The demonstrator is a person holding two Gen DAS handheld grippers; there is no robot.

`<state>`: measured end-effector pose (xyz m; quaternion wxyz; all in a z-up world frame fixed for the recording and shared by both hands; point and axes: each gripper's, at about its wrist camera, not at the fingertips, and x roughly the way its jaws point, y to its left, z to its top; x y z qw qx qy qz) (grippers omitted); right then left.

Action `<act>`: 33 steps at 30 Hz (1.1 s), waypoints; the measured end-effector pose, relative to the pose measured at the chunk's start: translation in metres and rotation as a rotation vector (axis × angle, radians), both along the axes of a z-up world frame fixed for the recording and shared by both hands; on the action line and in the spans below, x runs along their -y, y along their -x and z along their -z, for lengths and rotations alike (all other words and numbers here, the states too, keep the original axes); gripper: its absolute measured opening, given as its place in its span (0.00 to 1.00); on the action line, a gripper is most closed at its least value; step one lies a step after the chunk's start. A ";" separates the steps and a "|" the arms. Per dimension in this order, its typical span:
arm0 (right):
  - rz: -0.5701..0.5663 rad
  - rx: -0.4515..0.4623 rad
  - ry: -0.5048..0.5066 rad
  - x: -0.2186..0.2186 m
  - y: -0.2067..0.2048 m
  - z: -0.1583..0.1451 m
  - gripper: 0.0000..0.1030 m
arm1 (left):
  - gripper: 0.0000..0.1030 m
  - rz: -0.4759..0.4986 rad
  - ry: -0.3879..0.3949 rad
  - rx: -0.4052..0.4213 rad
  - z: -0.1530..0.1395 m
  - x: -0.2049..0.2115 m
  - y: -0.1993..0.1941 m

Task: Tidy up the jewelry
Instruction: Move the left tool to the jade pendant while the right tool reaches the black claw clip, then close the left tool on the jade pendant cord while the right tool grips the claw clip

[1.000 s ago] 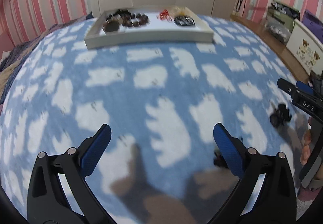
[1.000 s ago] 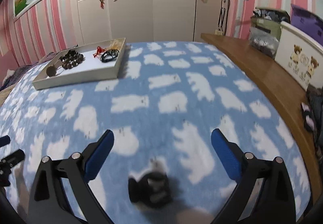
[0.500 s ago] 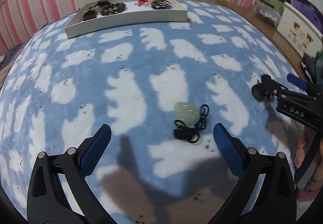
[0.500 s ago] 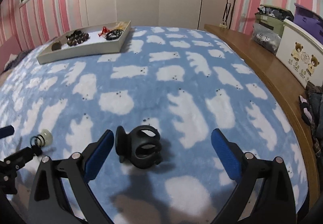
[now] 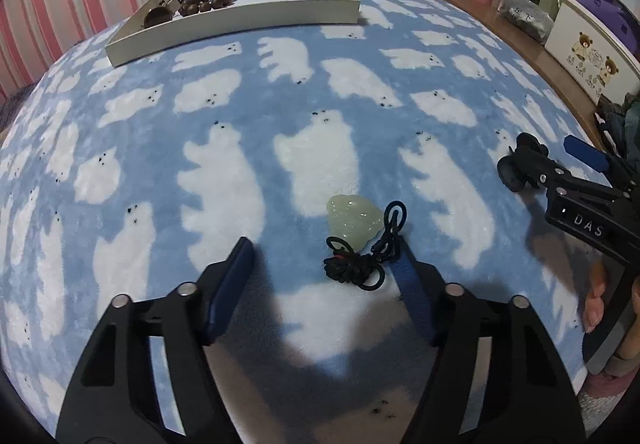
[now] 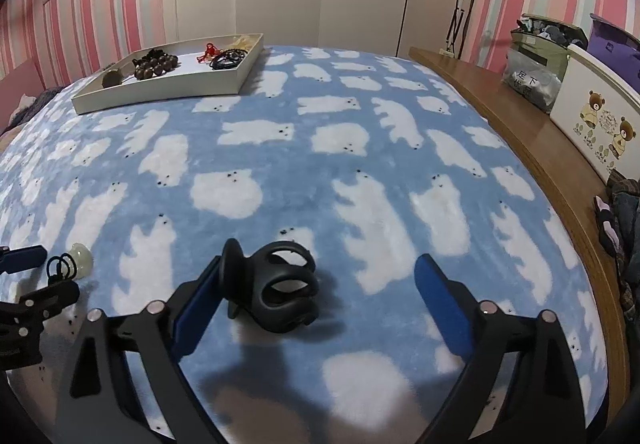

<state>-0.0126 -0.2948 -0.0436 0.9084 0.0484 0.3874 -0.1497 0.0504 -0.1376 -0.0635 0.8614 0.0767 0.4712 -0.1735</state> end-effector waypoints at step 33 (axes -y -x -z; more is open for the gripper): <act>-0.052 -0.041 -0.133 -0.002 -0.007 0.015 0.52 | 0.23 0.049 0.036 -0.003 -0.003 -0.011 0.002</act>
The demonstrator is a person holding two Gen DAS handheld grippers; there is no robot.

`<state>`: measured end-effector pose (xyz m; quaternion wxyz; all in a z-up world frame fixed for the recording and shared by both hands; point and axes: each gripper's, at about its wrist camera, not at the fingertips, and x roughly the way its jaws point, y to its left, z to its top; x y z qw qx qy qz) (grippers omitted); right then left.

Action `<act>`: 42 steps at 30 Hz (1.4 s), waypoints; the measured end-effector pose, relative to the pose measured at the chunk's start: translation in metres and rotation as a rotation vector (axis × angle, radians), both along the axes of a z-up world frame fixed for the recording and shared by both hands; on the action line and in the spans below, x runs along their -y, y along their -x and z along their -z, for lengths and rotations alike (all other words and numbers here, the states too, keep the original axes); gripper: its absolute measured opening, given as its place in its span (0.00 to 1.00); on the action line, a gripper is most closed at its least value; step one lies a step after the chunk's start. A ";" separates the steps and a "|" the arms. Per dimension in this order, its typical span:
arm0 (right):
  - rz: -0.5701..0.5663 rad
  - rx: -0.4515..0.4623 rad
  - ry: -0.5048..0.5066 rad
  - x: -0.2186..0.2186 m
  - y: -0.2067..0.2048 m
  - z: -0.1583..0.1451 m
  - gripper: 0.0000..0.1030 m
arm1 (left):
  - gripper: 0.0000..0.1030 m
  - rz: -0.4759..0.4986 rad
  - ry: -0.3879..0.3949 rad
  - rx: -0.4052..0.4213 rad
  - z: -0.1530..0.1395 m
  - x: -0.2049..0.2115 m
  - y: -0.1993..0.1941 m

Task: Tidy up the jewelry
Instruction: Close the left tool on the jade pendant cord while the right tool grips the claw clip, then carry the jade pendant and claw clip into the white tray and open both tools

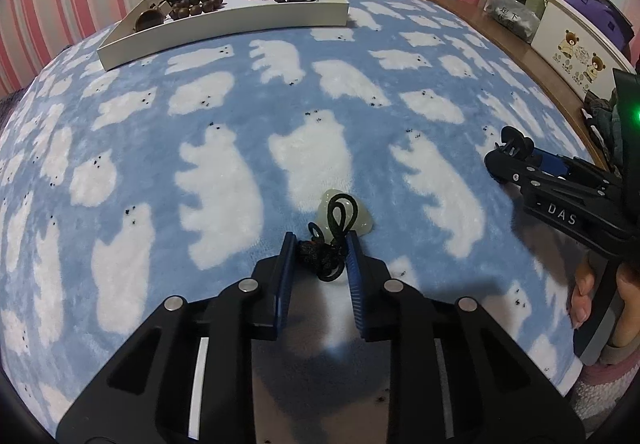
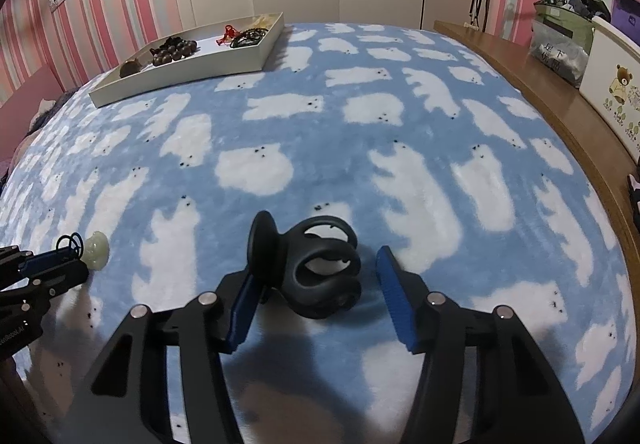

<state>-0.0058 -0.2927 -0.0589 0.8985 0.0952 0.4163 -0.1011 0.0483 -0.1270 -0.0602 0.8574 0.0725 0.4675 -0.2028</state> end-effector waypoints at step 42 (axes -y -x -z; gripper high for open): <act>-0.107 0.058 -0.072 -0.038 -0.290 -0.089 0.43 | 0.21 -0.165 0.159 0.113 -0.099 -0.045 -0.273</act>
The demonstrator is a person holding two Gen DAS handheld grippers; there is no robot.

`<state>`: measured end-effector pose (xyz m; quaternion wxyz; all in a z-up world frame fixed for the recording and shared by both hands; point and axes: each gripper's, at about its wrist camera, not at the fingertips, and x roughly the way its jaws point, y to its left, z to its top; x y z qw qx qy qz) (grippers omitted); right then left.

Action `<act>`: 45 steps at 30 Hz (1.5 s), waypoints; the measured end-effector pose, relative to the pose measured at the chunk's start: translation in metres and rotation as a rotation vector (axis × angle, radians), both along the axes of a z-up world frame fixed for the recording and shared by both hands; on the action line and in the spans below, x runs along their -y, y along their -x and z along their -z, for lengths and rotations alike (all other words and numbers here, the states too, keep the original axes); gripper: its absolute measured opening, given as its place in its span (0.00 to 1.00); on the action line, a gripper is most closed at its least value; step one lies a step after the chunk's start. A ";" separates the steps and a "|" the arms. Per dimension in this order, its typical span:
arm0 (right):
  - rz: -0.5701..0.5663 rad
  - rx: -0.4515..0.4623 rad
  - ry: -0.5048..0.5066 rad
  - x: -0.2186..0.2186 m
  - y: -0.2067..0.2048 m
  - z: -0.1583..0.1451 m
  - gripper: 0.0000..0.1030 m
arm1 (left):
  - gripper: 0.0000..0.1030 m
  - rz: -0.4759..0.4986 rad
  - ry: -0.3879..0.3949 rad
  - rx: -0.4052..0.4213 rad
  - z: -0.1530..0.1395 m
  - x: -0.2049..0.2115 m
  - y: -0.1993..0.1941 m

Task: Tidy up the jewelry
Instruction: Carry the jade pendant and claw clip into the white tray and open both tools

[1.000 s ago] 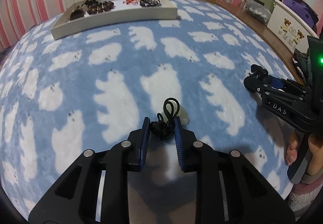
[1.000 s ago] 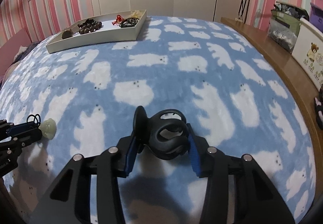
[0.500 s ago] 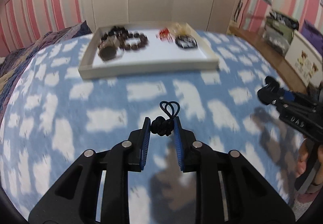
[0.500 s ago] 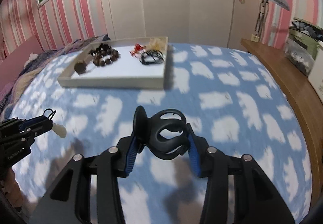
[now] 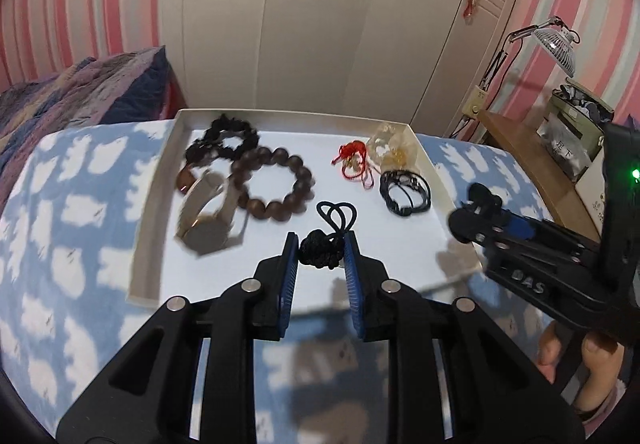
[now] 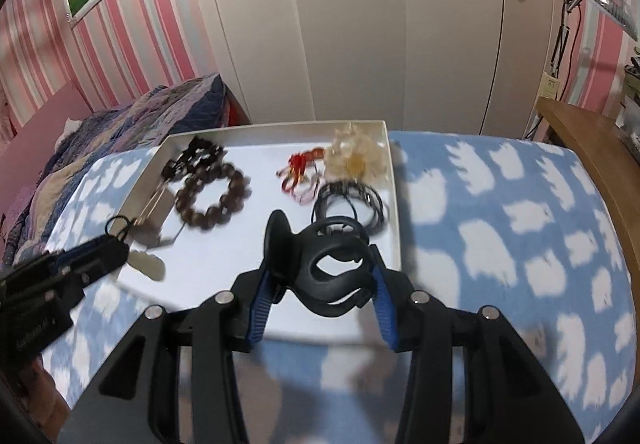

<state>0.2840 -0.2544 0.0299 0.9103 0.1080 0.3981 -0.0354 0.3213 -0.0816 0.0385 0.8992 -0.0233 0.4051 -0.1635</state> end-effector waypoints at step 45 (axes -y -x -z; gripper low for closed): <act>0.041 -0.051 0.057 -0.013 -0.036 0.070 0.43 | 0.21 -0.014 -0.144 -0.034 0.073 0.014 -0.051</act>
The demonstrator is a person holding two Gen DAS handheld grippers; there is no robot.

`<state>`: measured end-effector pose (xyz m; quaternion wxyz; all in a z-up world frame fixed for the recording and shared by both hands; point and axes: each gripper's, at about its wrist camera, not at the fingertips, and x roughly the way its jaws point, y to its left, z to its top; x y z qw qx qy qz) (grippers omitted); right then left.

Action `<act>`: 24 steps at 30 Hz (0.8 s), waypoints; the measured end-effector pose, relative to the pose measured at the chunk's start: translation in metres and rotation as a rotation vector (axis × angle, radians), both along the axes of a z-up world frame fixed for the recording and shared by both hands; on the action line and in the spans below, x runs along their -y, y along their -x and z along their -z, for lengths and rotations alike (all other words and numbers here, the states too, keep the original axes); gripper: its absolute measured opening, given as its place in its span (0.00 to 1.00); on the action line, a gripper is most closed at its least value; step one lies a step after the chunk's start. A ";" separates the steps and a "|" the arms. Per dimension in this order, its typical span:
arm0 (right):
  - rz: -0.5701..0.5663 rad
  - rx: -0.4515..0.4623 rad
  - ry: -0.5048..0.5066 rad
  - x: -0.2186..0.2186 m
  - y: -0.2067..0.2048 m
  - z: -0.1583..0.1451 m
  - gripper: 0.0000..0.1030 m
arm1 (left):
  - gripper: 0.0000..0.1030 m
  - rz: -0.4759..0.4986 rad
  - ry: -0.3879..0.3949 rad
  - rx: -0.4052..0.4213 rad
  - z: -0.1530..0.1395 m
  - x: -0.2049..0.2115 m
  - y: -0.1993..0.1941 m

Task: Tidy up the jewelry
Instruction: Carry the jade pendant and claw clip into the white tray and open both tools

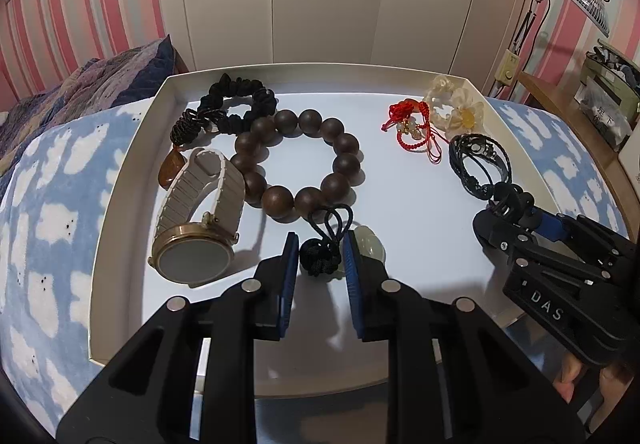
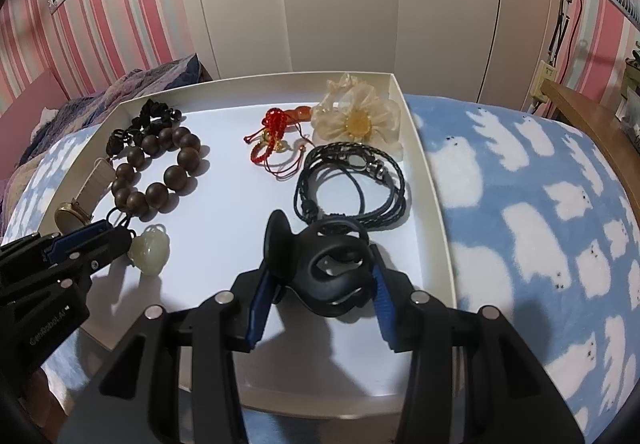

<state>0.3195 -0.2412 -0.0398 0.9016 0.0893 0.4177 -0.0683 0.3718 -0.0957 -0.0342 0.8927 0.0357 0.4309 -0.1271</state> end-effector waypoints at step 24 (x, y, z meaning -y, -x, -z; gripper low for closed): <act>-0.025 0.051 -0.112 0.014 0.011 -0.021 0.62 | 0.40 -0.005 0.057 -0.019 -0.008 -0.007 0.005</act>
